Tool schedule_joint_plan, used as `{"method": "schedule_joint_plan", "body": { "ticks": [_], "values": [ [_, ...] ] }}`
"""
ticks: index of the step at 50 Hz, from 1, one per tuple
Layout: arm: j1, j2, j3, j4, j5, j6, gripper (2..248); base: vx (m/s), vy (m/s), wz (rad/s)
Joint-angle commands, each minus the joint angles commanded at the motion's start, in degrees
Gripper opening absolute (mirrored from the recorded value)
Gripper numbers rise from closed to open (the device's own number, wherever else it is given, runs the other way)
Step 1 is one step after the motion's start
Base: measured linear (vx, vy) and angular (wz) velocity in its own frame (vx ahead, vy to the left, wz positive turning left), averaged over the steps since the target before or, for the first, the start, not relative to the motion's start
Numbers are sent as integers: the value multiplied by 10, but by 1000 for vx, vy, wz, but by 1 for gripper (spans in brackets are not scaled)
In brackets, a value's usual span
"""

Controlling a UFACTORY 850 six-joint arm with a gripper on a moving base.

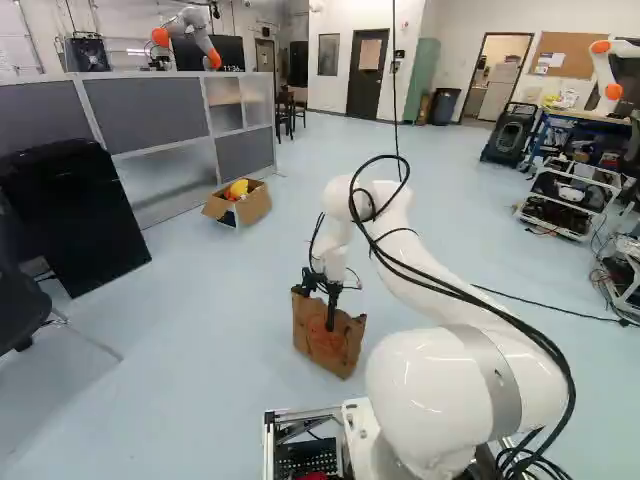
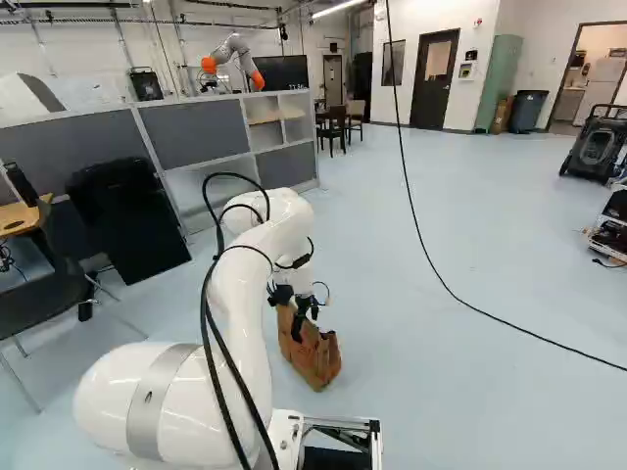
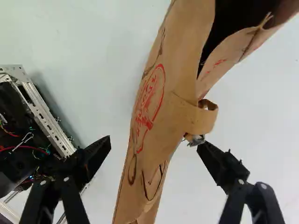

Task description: Pick up the grocery bag from the ground

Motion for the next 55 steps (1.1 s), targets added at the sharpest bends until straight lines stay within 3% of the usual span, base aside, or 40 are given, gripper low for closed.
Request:
{"method": "schedule_joint_plan", "body": {
  "ticks": [1, 5, 6, 10, 11, 15, 16, 21, 22, 26, 27, 31, 32, 48, 55],
  "values": [
    [0, 0, 0, 0, 0, 0, 236, 0, 0, 0],
    [0, 0, 0, 0, 0, 0, 236, 0, 0, 0],
    [0, 0, 0, 0, 0, 0, 198, 0, 0, 0],
    [0, 0, 0, 0, 0, 0, 198, 0, 0, 0],
    [0, 0, 0, 0, 0, 0, 160, 0, 0, 0],
    [0, 0, 0, 0, 0, 0, 160, 0, 0, 0],
    [0, 0, 0, 0, 0, 0, 122, 0, 0, 0],
    [0, 0, 0, 0, 0, 0, 122, 0, 0, 0],
    [0, 0, 0, 0, 0, 0, 83, 0, 0, 0],
    [0, 0, 0, 0, 0, 0, 83, 0, 0, 0],
    [0, 0, 0, 0, 0, 0, 45, 0, 0, 0],
    [0, 0, 0, 0, 0, 0, 45, 0, 0, 0],
    [0, 0, 0, 0, 0, 0, 21, 0, 0, 0],
    [0, 1, 1, 0, 0, 0, 21, 0, 0, 0],
    [0, 19, 18, 0, 0, 0, 21, 0, 0, 0]
  ]
}}
